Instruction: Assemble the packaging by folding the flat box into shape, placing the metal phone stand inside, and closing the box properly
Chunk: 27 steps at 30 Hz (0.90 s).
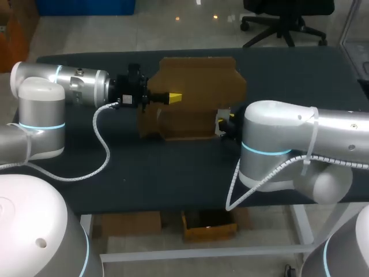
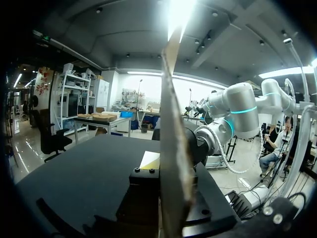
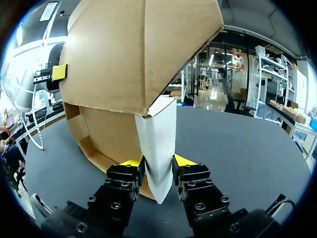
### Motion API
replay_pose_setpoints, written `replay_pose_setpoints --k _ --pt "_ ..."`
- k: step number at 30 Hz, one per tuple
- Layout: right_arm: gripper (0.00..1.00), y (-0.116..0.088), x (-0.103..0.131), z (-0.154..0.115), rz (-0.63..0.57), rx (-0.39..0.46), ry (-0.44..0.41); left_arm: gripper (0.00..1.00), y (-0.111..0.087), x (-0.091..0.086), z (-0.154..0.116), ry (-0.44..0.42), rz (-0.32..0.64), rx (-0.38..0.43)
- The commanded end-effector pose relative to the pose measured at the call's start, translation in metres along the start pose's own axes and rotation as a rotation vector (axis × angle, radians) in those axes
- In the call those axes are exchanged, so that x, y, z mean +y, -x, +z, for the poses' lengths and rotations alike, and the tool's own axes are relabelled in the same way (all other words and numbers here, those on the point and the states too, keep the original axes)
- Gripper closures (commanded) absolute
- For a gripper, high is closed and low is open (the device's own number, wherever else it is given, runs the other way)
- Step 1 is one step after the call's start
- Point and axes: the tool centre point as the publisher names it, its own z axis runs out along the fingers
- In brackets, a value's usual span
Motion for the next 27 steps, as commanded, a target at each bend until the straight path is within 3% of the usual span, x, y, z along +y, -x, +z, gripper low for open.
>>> replay_pose_setpoints --k 1,8,11,27 --pt "0.64 -0.0042 -0.0034 0.0043 0.011 -0.141 0.006 1.00 0.0003 0.0045 0.0011 -0.001 0.000 0.002" --pt "0.67 -0.0043 -0.0048 0.0029 0.035 -0.165 0.002 1.00 0.0003 0.0045 0.0011 -0.001 0.000 0.002" --pt "0.74 -0.0048 -0.0044 0.0016 0.043 -0.176 0.003 1.00 0.0003 0.0045 0.0011 -0.001 0.000 0.002" --pt "0.80 -0.0069 -0.0030 -0.0018 0.077 -0.223 -0.030 1.00 0.0003 0.0045 0.0011 -0.001 0.000 0.002"
